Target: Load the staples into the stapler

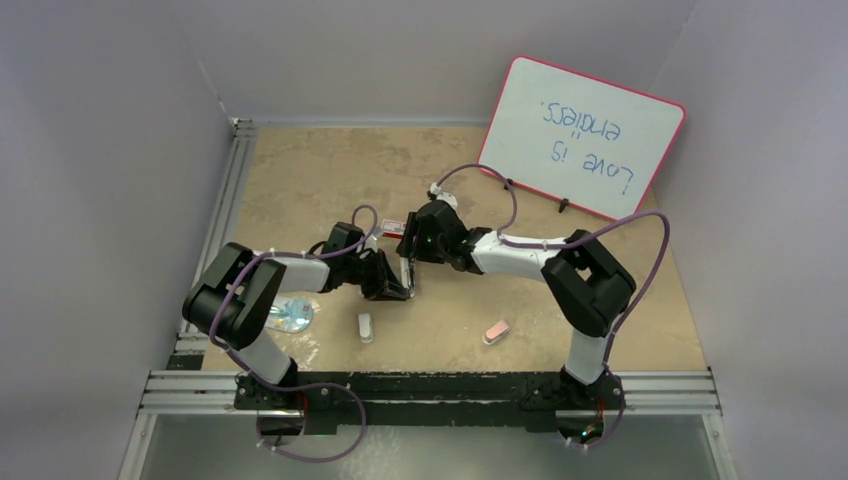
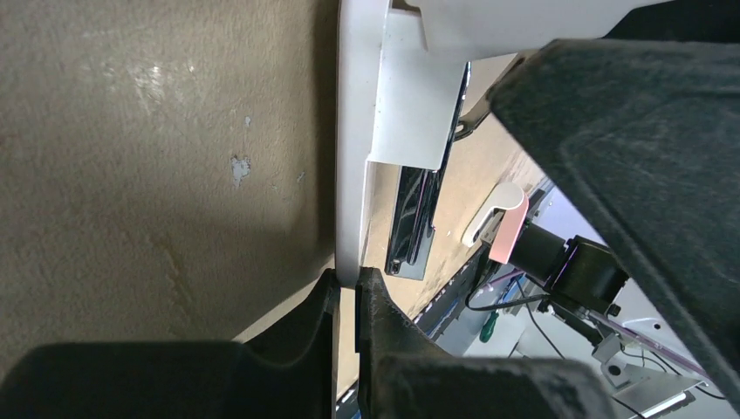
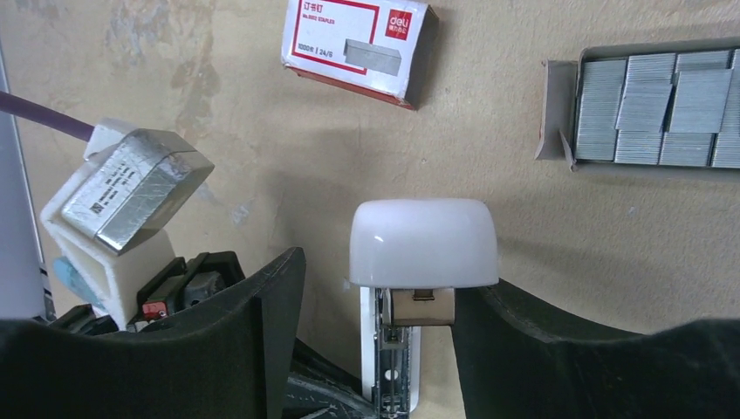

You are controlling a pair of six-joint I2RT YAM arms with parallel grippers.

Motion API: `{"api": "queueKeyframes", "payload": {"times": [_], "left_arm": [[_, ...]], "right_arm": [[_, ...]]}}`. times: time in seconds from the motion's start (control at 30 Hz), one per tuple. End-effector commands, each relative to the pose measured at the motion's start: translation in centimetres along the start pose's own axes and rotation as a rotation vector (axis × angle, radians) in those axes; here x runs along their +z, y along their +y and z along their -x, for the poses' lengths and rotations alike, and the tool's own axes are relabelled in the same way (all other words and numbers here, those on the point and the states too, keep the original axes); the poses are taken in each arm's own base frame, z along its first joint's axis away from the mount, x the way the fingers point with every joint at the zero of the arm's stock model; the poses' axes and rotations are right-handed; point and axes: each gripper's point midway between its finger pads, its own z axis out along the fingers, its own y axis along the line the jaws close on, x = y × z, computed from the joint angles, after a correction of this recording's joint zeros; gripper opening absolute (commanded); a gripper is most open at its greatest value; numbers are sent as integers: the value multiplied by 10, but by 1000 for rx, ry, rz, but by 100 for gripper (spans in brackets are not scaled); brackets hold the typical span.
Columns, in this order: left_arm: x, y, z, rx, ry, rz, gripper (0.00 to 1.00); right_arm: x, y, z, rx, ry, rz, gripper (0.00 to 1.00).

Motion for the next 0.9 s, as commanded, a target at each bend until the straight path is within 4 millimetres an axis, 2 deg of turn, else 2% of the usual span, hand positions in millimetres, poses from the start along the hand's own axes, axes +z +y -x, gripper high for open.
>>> {"api": "queueKeyframes", "payload": {"times": [0.0, 0.1, 0.23, 0.3, 0.37, 0.6, 0.87], "left_arm": [[0, -11, 4, 31, -8, -20, 0], [0, -11, 5, 32, -9, -20, 0], [0, -10, 4, 31, -9, -18, 1], [-1, -11, 5, 33, -12, -18, 4], [-2, -12, 6, 36, -20, -13, 11], [-11, -6, 14, 26, -86, 60, 30], [-30, -4, 24, 23, -195, 144, 37]], "right_arm": [[0, 8, 11, 16, -40, 9, 62], [0, 14, 6, 15, -8, 39, 54], [4, 15, 9, -5, -14, 29, 42], [6, 14, 10, -12, -14, 20, 38], [8, 11, 12, -13, -21, -1, 34], [7, 0, 27, -47, -87, -103, 29], [7, -5, 23, -110, -123, -241, 29]]}}
